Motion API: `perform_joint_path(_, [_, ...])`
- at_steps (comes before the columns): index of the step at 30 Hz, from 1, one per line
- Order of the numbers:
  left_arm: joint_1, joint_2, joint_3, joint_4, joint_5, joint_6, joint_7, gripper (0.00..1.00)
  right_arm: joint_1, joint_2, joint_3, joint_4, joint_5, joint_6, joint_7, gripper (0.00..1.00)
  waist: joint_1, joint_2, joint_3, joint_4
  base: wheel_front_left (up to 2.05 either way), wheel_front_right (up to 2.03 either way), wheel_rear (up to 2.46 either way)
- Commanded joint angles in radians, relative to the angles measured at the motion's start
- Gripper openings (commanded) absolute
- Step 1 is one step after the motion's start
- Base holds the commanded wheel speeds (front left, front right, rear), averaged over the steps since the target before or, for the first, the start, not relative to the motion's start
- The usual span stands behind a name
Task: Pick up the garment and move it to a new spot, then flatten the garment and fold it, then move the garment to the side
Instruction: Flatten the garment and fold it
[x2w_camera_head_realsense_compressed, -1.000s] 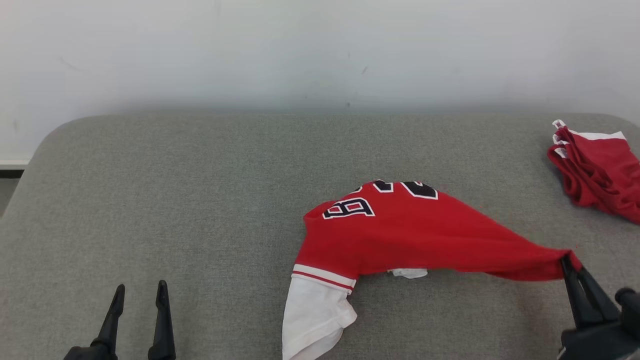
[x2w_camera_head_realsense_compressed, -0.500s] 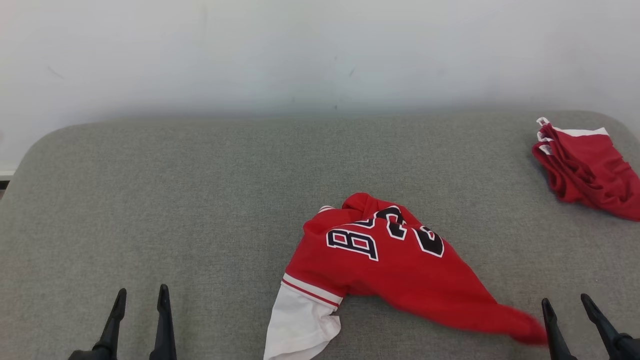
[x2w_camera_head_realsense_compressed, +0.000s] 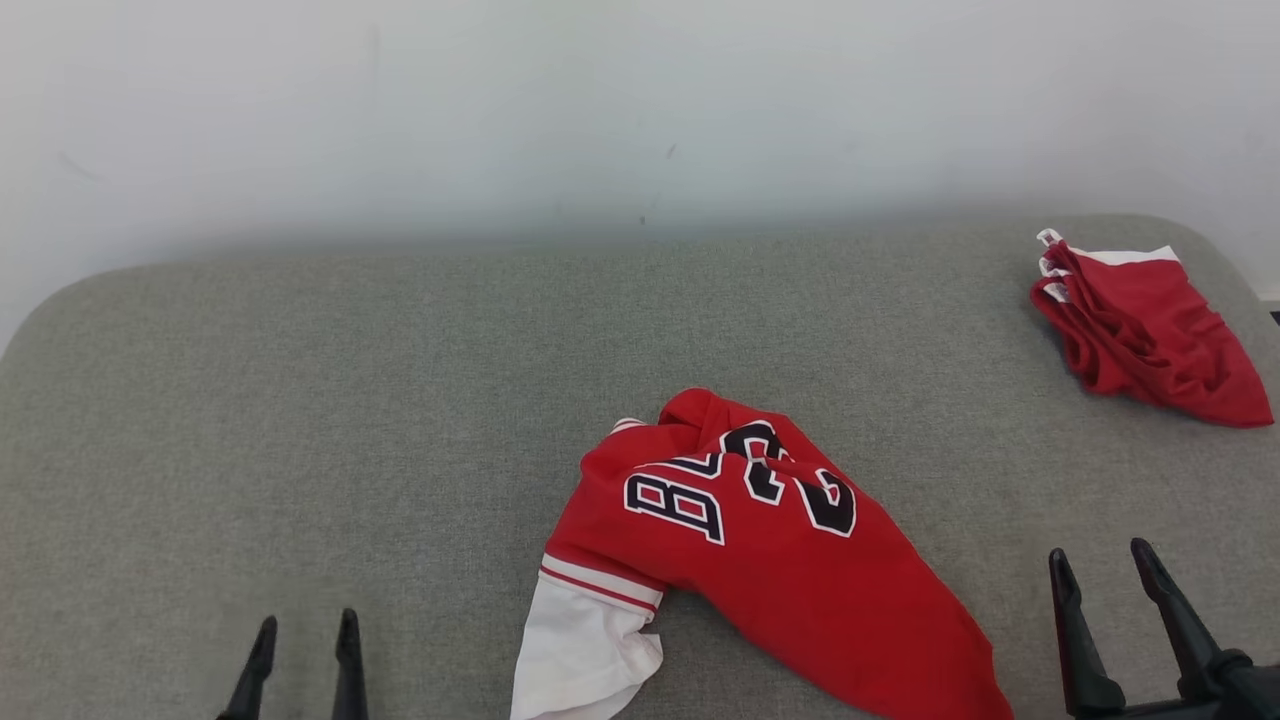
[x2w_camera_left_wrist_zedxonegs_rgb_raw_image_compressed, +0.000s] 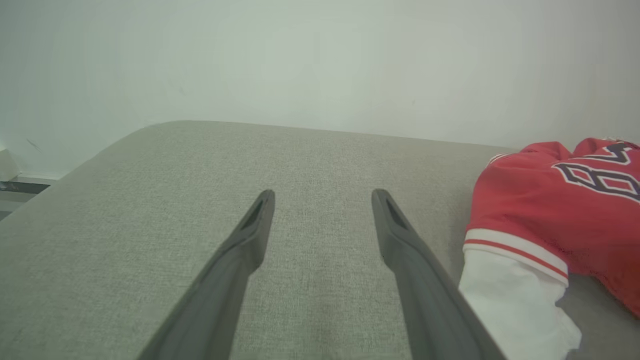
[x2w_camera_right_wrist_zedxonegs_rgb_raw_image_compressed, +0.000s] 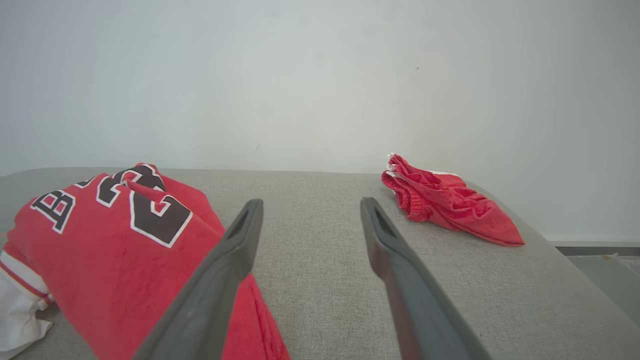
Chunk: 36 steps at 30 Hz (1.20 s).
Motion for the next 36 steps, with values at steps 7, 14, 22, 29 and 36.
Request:
perform_joint_path(7, [-0.020, 0.005, -0.125, 0.099, 0.004, -0.009, -0.002, 1.00, -0.016, 0.021, 0.030, 0.009, -0.015, -0.002, -0.008, 1.00, 0.0000, 0.0000, 0.017, -0.015, 0.00, 0.00, 0.00])
perform_joint_path(14, [-0.057, 0.023, -0.306, 0.244, -0.041, -0.006, -0.002, 1.00, -0.044, 0.023, 0.050, 0.023, -0.012, -0.002, -0.008, 1.00, 0.0000, 0.0000, 0.027, -0.046, 0.00, 0.00, 0.00])
perform_joint_path(22, [-0.086, 0.029, -0.351, 0.373, -0.064, -0.006, -0.003, 0.87, -0.052, 0.015, 0.052, 0.036, 0.000, -0.002, -0.009, 1.00, 0.0000, 0.0000, 0.029, -0.074, 0.00, 0.00, 0.00])
perform_joint_path(29, [-0.146, 0.047, -0.317, 0.377, -0.054, 0.016, -0.003, 0.00, -0.054, 0.023, 0.045, 0.027, -0.011, -0.002, -0.009, 1.00, 0.0000, 0.0000, 0.025, -0.068, 0.00, 0.00, 0.00])
perform_joint_path(36, [-0.156, 0.107, -0.231, 0.203, -0.010, 0.064, -0.003, 0.00, -0.048, 0.028, 0.029, 0.029, -0.015, -0.002, -0.009, 1.00, 0.0000, 0.0000, 0.016, -0.039, 0.00, 0.00, 0.00])
